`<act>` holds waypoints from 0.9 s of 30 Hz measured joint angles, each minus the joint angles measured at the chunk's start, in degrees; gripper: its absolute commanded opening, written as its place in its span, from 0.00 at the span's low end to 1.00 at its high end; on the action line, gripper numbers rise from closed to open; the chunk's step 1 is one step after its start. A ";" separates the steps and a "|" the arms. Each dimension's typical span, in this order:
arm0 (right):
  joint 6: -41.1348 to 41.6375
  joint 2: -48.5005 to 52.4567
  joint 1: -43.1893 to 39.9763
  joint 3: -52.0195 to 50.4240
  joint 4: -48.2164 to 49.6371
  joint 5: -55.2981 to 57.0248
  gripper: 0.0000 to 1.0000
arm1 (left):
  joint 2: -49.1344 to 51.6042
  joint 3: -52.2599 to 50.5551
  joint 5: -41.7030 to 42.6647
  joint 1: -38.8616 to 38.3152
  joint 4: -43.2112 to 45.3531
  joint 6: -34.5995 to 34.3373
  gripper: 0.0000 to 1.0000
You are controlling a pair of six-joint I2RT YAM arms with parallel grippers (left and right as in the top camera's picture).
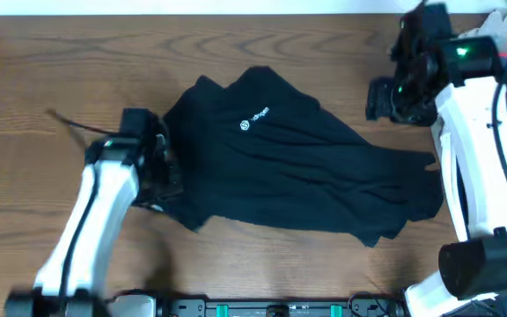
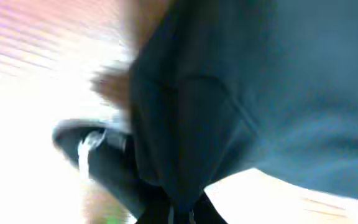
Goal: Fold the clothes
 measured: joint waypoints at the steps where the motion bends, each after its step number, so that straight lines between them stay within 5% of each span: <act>1: 0.02 0.28 -0.33 -2.16 0.44 -0.61 0.61 | -2.14 0.04 -0.52 0.00 -0.24 0.00 0.06; 6: 0.26 0.81 -0.92 -14.67 4.96 -4.35 0.50 | -8.96 0.07 -2.25 0.00 -1.09 0.00 0.06; 9: 1.22 0.85 -0.57 -22.38 10.25 -5.84 0.31 | -9.70 0.07 -2.86 0.00 -1.42 0.00 0.06; 16: 6.47 0.87 0.07 -38.66 28.52 -7.32 0.08 | -9.68 0.04 -6.29 0.00 -3.26 -0.28 0.06; 27: 11.76 -0.74 0.07 -49.94 52.96 -10.38 0.01 | -9.68 0.04 -7.85 0.00 -3.41 -0.31 0.06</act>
